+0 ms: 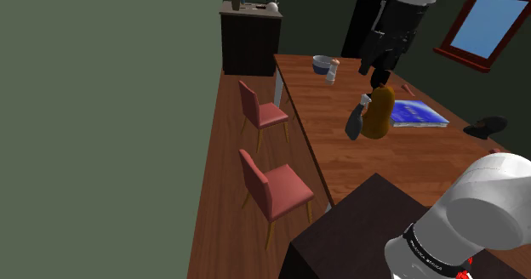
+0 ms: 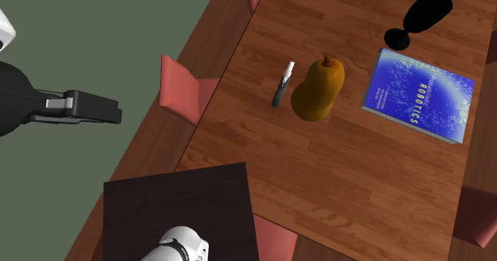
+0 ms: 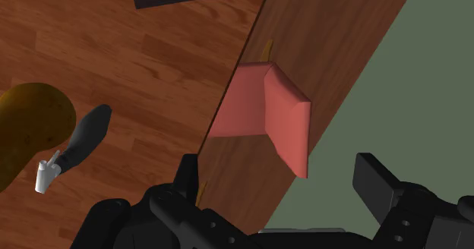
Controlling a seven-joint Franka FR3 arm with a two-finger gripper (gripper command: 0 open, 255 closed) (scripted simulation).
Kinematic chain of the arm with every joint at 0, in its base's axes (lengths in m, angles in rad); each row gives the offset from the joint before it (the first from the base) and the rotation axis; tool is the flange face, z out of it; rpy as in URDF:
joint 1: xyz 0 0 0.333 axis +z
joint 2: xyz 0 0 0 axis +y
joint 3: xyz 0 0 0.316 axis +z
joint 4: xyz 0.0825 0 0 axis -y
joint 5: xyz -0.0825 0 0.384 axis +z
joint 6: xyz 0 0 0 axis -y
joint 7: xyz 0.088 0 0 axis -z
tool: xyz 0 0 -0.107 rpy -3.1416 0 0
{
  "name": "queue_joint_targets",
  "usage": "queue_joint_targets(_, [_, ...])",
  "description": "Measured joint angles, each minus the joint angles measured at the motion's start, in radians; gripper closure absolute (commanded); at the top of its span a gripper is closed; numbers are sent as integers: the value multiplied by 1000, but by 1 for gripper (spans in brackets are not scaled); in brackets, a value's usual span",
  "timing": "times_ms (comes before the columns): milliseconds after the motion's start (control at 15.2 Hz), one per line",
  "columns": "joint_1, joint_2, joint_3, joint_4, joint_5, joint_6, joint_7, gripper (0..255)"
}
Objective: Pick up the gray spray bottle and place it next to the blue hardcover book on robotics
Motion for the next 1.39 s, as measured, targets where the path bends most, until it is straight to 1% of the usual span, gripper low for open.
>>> queue_joint_targets(132, [-4, -2, -6, -13, -5, 16, -3, 0])
queue_joint_targets(396, [-33, -8, -45, -112, -39, 148, -14, 0])
queue_joint_targets(594, [-64, -11, -88, -212, -74, 278, -29, 0])
queue_joint_targets(858, [-100, 33, -138, -282, -112, 440, -38, 0])
queue_joint_targets(1254, [-157, 148, -229, -374, -168, 718, -59, 0])
queue_joint_targets(1386, [-170, 209, -263, -374, -178, 806, -71, 0])
